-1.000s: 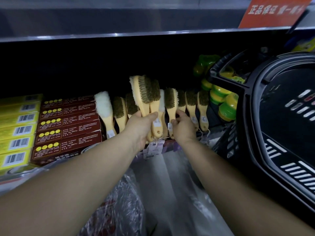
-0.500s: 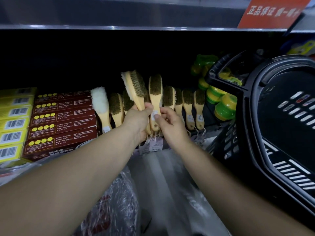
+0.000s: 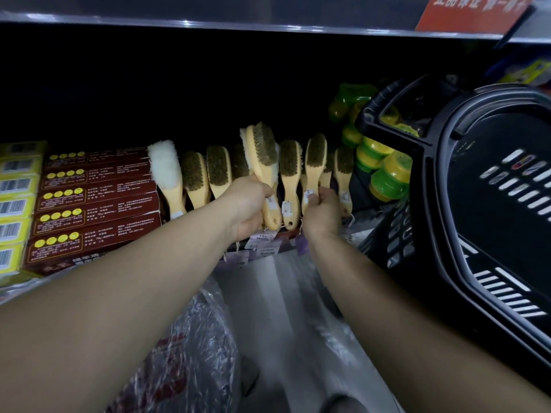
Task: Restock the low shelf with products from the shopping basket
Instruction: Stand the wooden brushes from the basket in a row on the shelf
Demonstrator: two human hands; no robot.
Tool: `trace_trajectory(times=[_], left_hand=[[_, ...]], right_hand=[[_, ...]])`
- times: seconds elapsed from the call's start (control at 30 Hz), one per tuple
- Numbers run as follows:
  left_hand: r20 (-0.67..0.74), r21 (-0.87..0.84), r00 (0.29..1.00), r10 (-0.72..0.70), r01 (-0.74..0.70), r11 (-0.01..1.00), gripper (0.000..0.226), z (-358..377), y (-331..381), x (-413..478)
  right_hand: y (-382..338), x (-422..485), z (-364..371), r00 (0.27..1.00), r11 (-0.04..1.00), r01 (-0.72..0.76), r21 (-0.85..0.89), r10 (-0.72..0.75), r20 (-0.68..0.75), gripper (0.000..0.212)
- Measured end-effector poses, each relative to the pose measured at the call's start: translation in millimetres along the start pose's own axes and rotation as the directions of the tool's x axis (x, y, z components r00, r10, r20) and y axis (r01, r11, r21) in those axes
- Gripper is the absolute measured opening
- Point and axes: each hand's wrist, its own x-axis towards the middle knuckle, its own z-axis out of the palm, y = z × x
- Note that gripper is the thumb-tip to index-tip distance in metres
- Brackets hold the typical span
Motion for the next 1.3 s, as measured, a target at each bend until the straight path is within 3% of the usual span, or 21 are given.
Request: trace_trajectory(times=[0.17,0.3,0.4,0.53,0.63,0.73,0.83,0.93,1.07,1.17,1.3], left_hand=[[0.029,0.129,0.997,0.078,-0.081,0.988,0.026,-1,-5,2],[0.017,0.124,0.994,0.109,-0.111,0.986,0.027,-3,-8,4],[-0.007,0.1,0.99,0.139,-0.138,0.985,0.019,-2,-10,4],[-0.051,0.092,0.985,0.168,-0.163,0.982,0.019,-2,-12,7],[-0.049,0.065,0.979,0.197,-0.194,0.979,0.008,-2,-11,9],[-0.014,0.162,0.967,0.256,-0.251,0.954,0.018,-3,-9,10],[0.029,0.437,0.936,0.352,-0.329,0.837,0.021,-5,-9,10],[0.09,0.686,0.899,0.428,-0.368,0.627,0.026,-10,-12,9],[0.165,0.861,0.913,0.374,-0.318,0.397,0.047,-14,-18,13],[0.176,0.892,0.921,0.348,-0.299,0.339,0.053,-16,-19,15],[0.192,0.912,0.915,0.355,-0.3,0.279,0.048,-15,-18,14]], right_hand=[[7,8,-1,0.999,0.973,0.046,-0.225,-0.041,0.026,0.036],[6,3,-7,0.996,0.946,0.072,-0.315,-0.086,-0.029,0.033],[-5,-13,-11,0.975,0.966,0.193,-0.17,-0.209,-0.08,0.027],[-19,-43,-14,0.935,0.953,0.25,0.171,-0.284,0.214,0.022],[-19,-48,-15,0.912,0.951,0.245,0.186,-0.291,0.288,0.02],[-17,-46,-16,0.948,0.961,0.143,0.237,-0.202,0.245,0.021],[-14,-36,-19,0.997,0.932,0.031,0.361,-0.053,0.053,0.02],[-7,-21,-21,0.991,0.922,-0.028,0.386,0.075,-0.108,0.029],[-1,-10,-17,0.974,0.903,-0.07,0.423,0.154,-0.168,0.032],[3,-2,-14,0.972,0.967,-0.136,0.216,0.173,-0.16,0.034],[6,4,-16,0.983,0.986,-0.107,-0.127,0.086,-0.162,0.031]])
